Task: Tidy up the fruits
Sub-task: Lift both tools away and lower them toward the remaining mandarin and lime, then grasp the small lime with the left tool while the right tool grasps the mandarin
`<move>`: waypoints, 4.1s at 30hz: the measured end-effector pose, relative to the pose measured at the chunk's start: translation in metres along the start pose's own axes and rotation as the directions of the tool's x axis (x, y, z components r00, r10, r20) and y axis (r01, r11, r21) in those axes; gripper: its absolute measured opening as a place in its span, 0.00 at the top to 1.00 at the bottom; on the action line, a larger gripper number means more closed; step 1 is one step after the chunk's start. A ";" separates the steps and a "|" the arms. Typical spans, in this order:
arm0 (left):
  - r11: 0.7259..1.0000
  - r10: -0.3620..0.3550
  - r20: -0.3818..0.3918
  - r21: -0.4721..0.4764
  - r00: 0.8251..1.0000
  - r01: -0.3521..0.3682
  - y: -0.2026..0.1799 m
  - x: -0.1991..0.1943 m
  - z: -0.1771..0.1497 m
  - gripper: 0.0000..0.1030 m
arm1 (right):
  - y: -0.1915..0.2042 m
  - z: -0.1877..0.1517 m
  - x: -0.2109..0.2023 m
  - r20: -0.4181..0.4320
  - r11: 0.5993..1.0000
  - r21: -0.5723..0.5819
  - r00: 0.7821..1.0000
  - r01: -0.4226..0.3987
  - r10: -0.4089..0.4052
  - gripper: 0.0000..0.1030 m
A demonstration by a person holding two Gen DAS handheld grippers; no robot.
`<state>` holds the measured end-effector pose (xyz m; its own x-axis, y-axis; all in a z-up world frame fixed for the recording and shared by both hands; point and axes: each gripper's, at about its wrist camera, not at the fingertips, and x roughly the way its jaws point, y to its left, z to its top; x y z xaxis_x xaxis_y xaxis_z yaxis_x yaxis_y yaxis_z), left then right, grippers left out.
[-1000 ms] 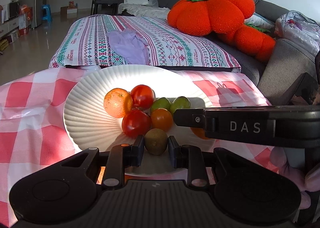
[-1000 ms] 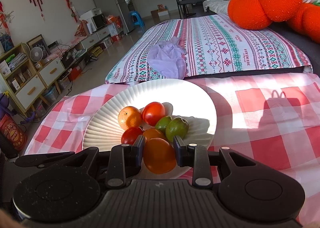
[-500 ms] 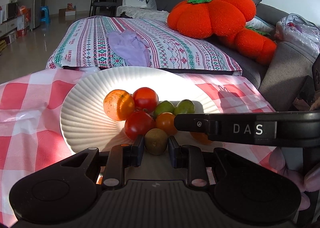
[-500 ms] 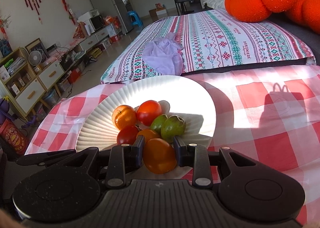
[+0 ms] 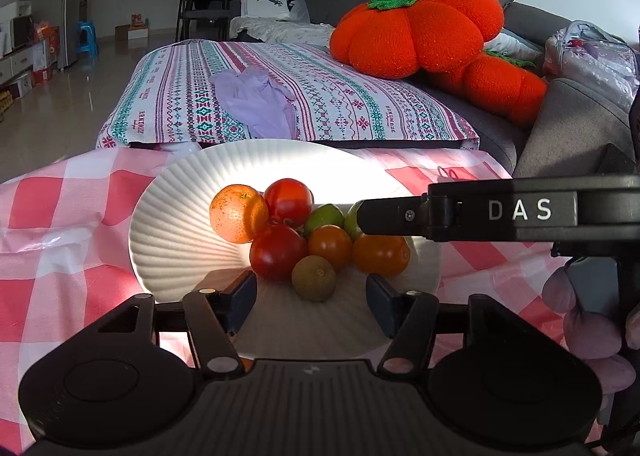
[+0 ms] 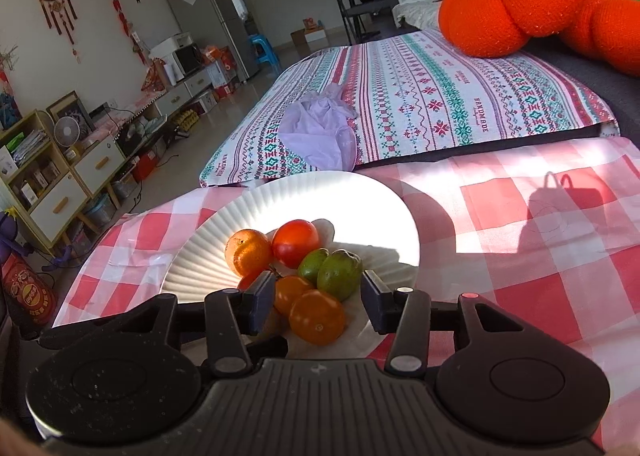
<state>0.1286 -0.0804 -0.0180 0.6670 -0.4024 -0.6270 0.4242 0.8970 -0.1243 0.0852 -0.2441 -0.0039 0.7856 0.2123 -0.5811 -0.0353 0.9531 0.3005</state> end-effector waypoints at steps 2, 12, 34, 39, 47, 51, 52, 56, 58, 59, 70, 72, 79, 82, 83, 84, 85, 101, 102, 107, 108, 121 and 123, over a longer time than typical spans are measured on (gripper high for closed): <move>1.000 0.014 -0.002 0.008 1.000 -0.014 -0.001 -0.004 -0.001 0.32 | 0.001 0.000 -0.003 -0.002 1.000 -0.009 1.000 0.002 -0.002 0.48; 0.999 0.049 0.005 -0.001 0.999 -0.049 -0.003 -0.037 -0.006 0.08 | 0.005 -0.005 -0.023 -0.019 0.998 -0.060 1.000 0.024 -0.025 0.23; 0.982 0.186 -0.056 -0.016 0.981 -0.187 0.011 -0.058 -0.056 0.03 | 0.013 -0.035 -0.037 -0.020 0.984 -0.178 1.000 0.001 -0.004 0.00; 0.984 0.180 -0.021 -0.005 0.983 -0.180 0.013 -0.052 -0.064 0.03 | 0.019 -0.048 -0.030 -0.047 0.963 -0.270 0.999 -0.006 -0.007 0.00; 0.990 0.142 0.006 0.014 0.990 -0.142 0.016 -0.040 -0.065 0.06 | 0.016 -0.051 -0.033 -0.041 0.966 -0.258 0.999 -0.009 -0.001 0.00; 0.995 0.101 0.003 -0.021 0.995 -0.101 0.015 -0.036 -0.062 0.22 | 0.014 -0.053 -0.031 -0.039 0.963 -0.271 0.999 0.003 -0.014 0.00; 0.995 0.099 0.006 -0.018 0.995 -0.099 0.013 -0.035 -0.062 0.22 | 0.014 -0.053 -0.030 -0.042 0.963 -0.268 0.999 0.007 -0.019 0.00; 0.996 0.091 0.016 0.013 0.996 -0.092 0.003 -0.032 -0.062 0.31 | 0.014 -0.056 -0.028 -0.058 0.963 -0.268 0.998 0.003 -0.020 0.00; 0.995 0.097 0.022 0.022 0.995 -0.097 0.001 -0.031 -0.061 0.36 | 0.016 -0.058 -0.028 -0.062 0.960 -0.281 0.998 0.002 -0.020 0.00; 0.994 0.102 0.028 0.023 0.994 -0.102 0.001 -0.030 -0.061 0.41 | 0.017 -0.059 -0.027 -0.064 0.959 -0.285 0.998 0.002 -0.021 0.00; 0.994 0.107 -0.011 -0.008 0.994 -0.107 0.010 -0.037 -0.055 0.76 | 0.018 -0.065 -0.023 -0.089 0.955 -0.297 0.995 0.009 -0.037 0.00; 0.993 0.116 -0.021 -0.011 0.993 -0.116 0.013 -0.043 -0.055 0.76 | 0.019 -0.067 -0.022 -0.092 0.954 -0.299 0.995 0.012 -0.041 0.00; 0.988 0.146 -0.050 -0.041 0.988 -0.149 0.030 -0.071 -0.056 0.76 | 0.036 -0.070 -0.017 -0.111 0.951 -0.311 0.993 -0.007 -0.029 0.00; 0.987 0.154 -0.058 -0.048 0.986 -0.156 0.039 -0.081 -0.058 0.76 | 0.046 -0.070 -0.016 -0.113 0.949 -0.315 0.993 -0.020 -0.017 0.00; 0.986 0.155 -0.061 -0.050 0.986 -0.158 0.043 -0.083 -0.059 0.76 | 0.050 -0.070 -0.015 -0.114 0.949 -0.315 0.993 -0.024 -0.013 0.00; 0.986 0.156 -0.064 -0.053 0.986 -0.159 0.046 -0.086 -0.060 0.76 | 0.052 -0.069 -0.014 -0.115 0.949 -0.314 0.993 -0.027 -0.010 0.00; 0.985 0.157 -0.068 -0.057 0.985 -0.161 0.050 -0.088 -0.061 0.76 | 0.057 -0.069 -0.011 -0.117 0.949 -0.313 0.993 -0.030 -0.007 0.00; 0.981 0.152 -0.126 -0.098 0.980 -0.165 0.084 -0.101 -0.069 0.76 | 0.111 -0.075 0.037 -0.078 0.942 -0.334 0.994 0.042 -0.072 0.25; 0.982 0.148 -0.127 -0.099 0.981 -0.161 0.084 -0.101 -0.069 0.76 | 0.111 -0.075 0.038 -0.072 0.943 -0.329 0.994 0.052 -0.080 0.29; 0.983 0.137 -0.123 -0.102 0.983 -0.150 0.083 -0.102 -0.068 0.76 | 0.112 -0.073 0.042 -0.053 0.958 -0.272 0.992 0.094 -0.113 0.39; 0.984 0.135 -0.121 -0.100 0.983 -0.148 0.082 -0.102 -0.068 0.76 | 0.112 -0.072 0.042 -0.053 0.959 -0.264 0.992 0.100 -0.118 0.43; 0.985 0.130 -0.127 -0.094 0.983 -0.142 0.080 -0.101 -0.069 0.76 | 0.106 -0.062 0.038 -0.115 0.981 -0.181 0.989 0.068 -0.090 0.69; 0.986 0.129 -0.129 -0.090 0.983 -0.142 0.080 -0.100 -0.069 0.76 | 0.105 -0.061 0.037 -0.123 0.982 -0.182 0.989 0.054 -0.077 0.69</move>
<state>0.0534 0.0439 -0.0180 0.6316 -0.2559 -0.7318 0.2686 0.9577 -0.1030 0.0729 -0.1229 -0.0400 0.7044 0.1632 -0.6908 -0.1045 0.9865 0.1265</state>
